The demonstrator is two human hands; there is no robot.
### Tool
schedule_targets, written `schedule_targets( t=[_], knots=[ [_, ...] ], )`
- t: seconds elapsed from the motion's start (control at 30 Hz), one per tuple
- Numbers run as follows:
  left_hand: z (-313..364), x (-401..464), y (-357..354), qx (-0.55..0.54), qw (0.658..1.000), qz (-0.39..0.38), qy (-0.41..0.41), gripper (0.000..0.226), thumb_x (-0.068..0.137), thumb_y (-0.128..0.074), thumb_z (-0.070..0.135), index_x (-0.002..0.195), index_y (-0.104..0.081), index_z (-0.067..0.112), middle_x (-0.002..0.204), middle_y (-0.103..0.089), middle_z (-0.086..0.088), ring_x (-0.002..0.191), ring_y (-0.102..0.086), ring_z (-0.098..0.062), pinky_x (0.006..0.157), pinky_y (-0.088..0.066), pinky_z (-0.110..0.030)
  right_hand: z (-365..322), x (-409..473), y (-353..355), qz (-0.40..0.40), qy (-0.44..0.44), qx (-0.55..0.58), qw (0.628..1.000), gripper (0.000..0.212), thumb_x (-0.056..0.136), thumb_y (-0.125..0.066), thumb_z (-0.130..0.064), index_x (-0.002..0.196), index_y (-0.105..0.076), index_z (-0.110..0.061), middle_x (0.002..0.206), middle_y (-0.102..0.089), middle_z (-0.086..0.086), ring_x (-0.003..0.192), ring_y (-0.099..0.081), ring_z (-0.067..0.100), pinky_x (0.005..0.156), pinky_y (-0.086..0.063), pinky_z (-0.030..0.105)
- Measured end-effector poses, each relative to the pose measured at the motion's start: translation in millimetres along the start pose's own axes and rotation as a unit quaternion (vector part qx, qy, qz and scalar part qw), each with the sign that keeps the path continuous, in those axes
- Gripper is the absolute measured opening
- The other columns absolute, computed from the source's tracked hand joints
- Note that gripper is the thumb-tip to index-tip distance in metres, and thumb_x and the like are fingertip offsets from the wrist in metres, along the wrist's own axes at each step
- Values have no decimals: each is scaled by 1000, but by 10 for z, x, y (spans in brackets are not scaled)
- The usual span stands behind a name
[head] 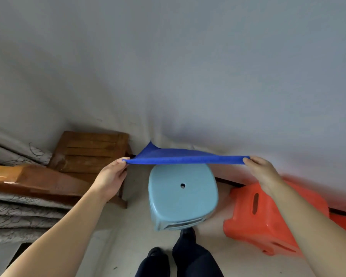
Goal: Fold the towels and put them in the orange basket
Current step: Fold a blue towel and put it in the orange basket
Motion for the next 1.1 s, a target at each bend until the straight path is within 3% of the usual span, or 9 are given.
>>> schedule_targets(
  t=[0.1, 0.2, 0.37, 0.5, 0.7, 0.8, 0.9, 1.0, 1.1],
  knots=[
    [-537, -98, 305, 46, 997, 3, 62, 25, 98, -40, 7, 92, -62, 16, 89, -63, 5, 91, -54, -4, 88, -34, -21, 646, -232, -92, -9, -72, 2, 997, 18, 92, -58, -8, 80, -63, -20, 81, -58, -1, 86, -50, 12, 92, -37, 31],
    [-999, -205, 529, 78, 990, 6, 115, 23, 98, -41, 6, 91, -62, 13, 80, -62, 2, 73, -58, -4, 71, -40, -18, 1254, -448, -138, -15, -132, -24, 991, 19, 90, -60, -9, 78, -63, -22, 80, -58, 1, 92, -48, 16, 105, -38, 45],
    [-1462, -210, 685, 109, 978, 14, 176, 20, 97, -43, 6, 90, -59, 16, 91, -57, 3, 92, -52, -5, 93, -28, -24, 1822, -548, -177, -25, -188, -24, 982, 18, 92, -58, -11, 78, -64, -21, 89, -61, 7, 88, -51, 18, 90, -40, 35],
    [-1572, -6, 675, 109, 976, 24, 187, 19, 97, -45, 7, 89, -59, 16, 91, -58, 2, 92, -54, -7, 97, -28, -27, 1938, -350, -235, -21, -209, 8, 978, 11, 93, -56, -9, 86, -63, -14, 94, -60, 7, 95, -51, 17, 101, -39, 39],
    [-1586, 738, 573, 97, 979, 100, 151, 16, 96, -47, 8, 90, -61, 12, 87, -60, -8, 81, -57, -20, 81, -45, -30, 1883, 498, -573, -20, -164, -5, 986, 17, 93, -55, -10, 80, -62, -18, 84, -62, 5, 75, -57, 16, 77, -45, 32],
    [-1664, 1221, 562, 121, 970, 158, 141, 15, 95, -50, 9, 101, -63, 9, 84, -60, -9, 73, -55, -19, 68, -50, -27, 1996, 1062, -826, -5, -142, -31, 989, 10, 91, -58, -14, 84, -66, -15, 84, -64, 4, 78, -57, 20, 75, -45, 34],
    [-1769, 1564, 502, 166, 957, 199, 135, 17, 95, -50, 10, 107, -62, 12, 76, -57, -3, 63, -51, -14, 54, -43, -25, 2164, 1444, -1010, 23, -138, -57, 989, 13, 90, -57, -13, 98, -67, -10, 84, -62, 5, 73, -55, 20, 67, -43, 28],
    [-1955, 1726, 541, 156, 949, 237, 140, 20, 94, -52, 12, 110, -63, 9, 85, -62, -5, 69, -53, -16, 64, -48, -29, 2321, 1591, -1113, 46, -132, -91, 986, 18, 91, -55, -14, 98, -67, -3, 83, -60, 8, 70, -52, 20, 65, -41, 28],
    [-2112, 1716, 614, 152, 947, 236, 154, 37, 92, -57, 30, 124, -57, 11, 123, -61, -15, 96, -57, -22, 93, -46, -38, 2344, 1524, -1147, 38, -109, -100, 988, 19, 93, -52, -25, 87, -62, -9, 78, -56, 5, 70, -50, 19, 64, -39, 31]
  ],
)
Point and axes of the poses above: each hand's wrist, its own x-axis towards the middle knuckle, its own y-axis out of the back of the hand, z = x × y, the point moved 6 cm from there along x, towards the middle knuckle
